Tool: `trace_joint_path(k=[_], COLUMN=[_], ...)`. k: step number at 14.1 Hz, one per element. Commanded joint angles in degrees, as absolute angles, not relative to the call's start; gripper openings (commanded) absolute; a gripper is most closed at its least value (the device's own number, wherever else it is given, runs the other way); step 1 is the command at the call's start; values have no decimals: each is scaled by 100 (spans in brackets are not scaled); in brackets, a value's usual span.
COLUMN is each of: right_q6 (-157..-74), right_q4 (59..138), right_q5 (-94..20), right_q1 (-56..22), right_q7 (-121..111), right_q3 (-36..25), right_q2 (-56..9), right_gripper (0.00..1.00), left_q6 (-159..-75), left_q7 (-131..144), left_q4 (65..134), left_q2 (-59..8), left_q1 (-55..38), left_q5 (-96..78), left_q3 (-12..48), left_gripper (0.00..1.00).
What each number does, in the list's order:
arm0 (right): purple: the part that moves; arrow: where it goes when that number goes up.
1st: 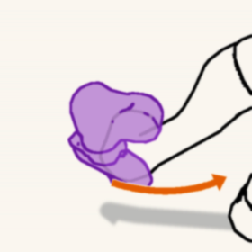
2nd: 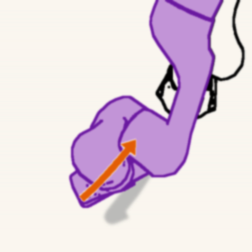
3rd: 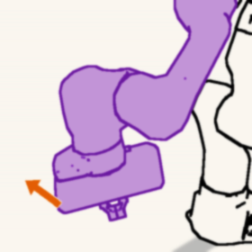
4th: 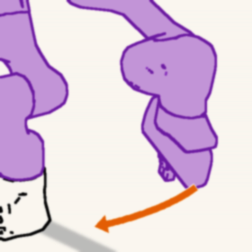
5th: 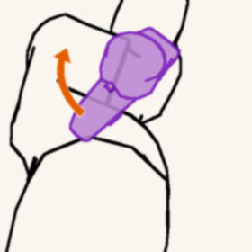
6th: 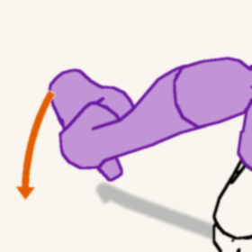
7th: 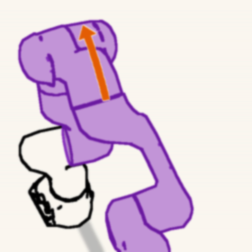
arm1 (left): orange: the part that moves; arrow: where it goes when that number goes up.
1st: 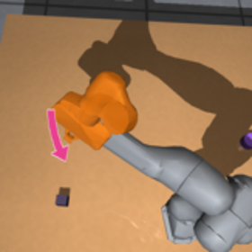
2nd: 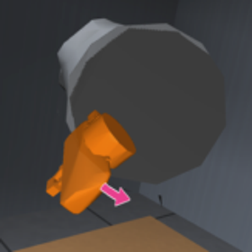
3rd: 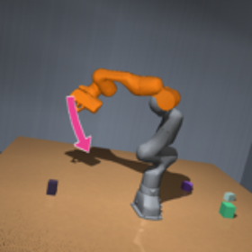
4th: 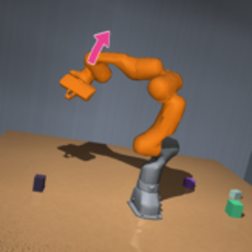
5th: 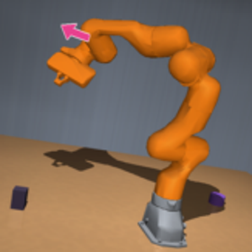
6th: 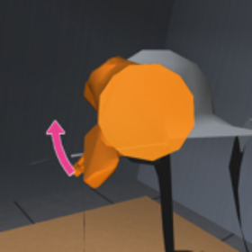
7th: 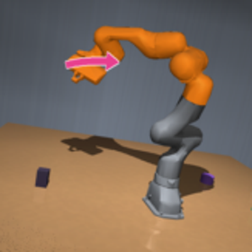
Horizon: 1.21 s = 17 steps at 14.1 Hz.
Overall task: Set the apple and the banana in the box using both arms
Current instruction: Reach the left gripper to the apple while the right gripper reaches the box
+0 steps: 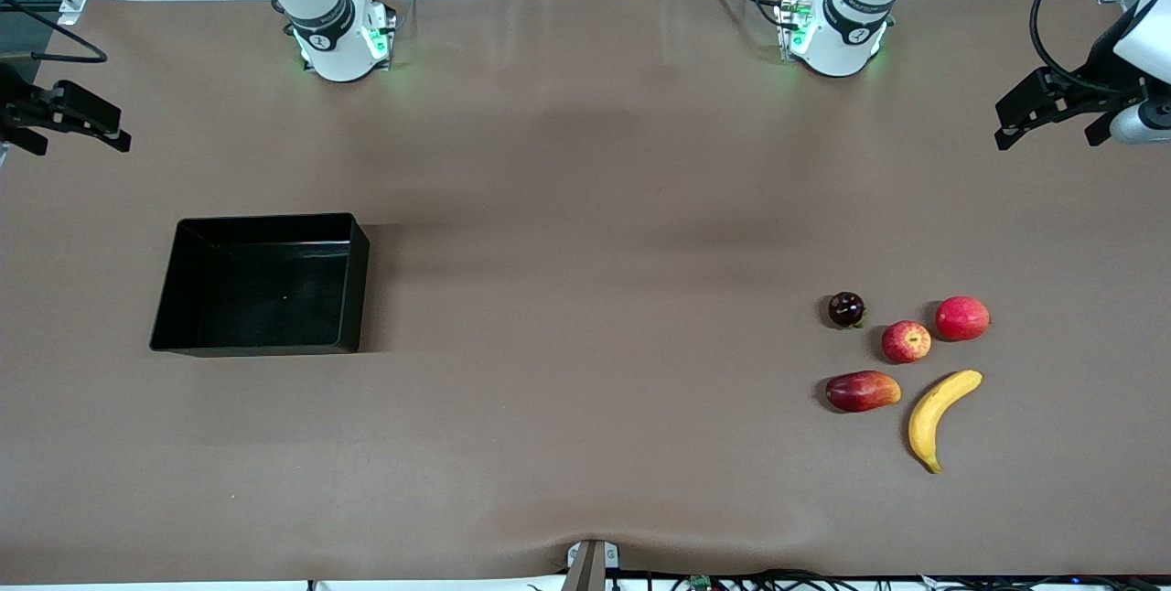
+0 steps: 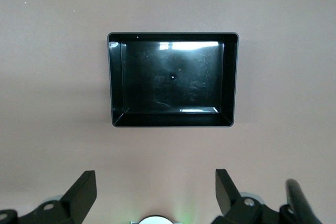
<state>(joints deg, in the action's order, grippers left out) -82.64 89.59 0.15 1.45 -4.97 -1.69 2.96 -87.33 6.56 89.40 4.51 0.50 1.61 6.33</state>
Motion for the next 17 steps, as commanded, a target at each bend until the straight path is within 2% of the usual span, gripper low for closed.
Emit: trace_joint_path(k=[1,6,9,12,15,17], right_q6=[-8191,-8191,-8191,-8200,-8209,-8200], right_q4=[8877,8877,8886,8868,8842,8842], right_q5=[53,61,53,35,79,132], right_q1=[281,281,316,369,343,369], right_q7=[-527,-519,-510,-527,-562,-571], right_q3=[-79,-88,-88,-97,-88,-88], right_q2=[264,255,246,132,-350,-631], right_gripper=[100,100,100,100,100,100], left_q6=[-8596,-8613,-9051,-9955,-10904,-11833], left_q7=[606,650,668,572,554,554], left_q4=[8859,8886,9034,9447,9518,9921], left_q2=[475,317,-25,-508,-1403,-1756], left_q1=[53,96,342,492,545,554], left_q5=[132,132,141,141,437,702], left_q3=[633,580,589,589,589,598], left_gripper=[100,100,100,100,100,100])
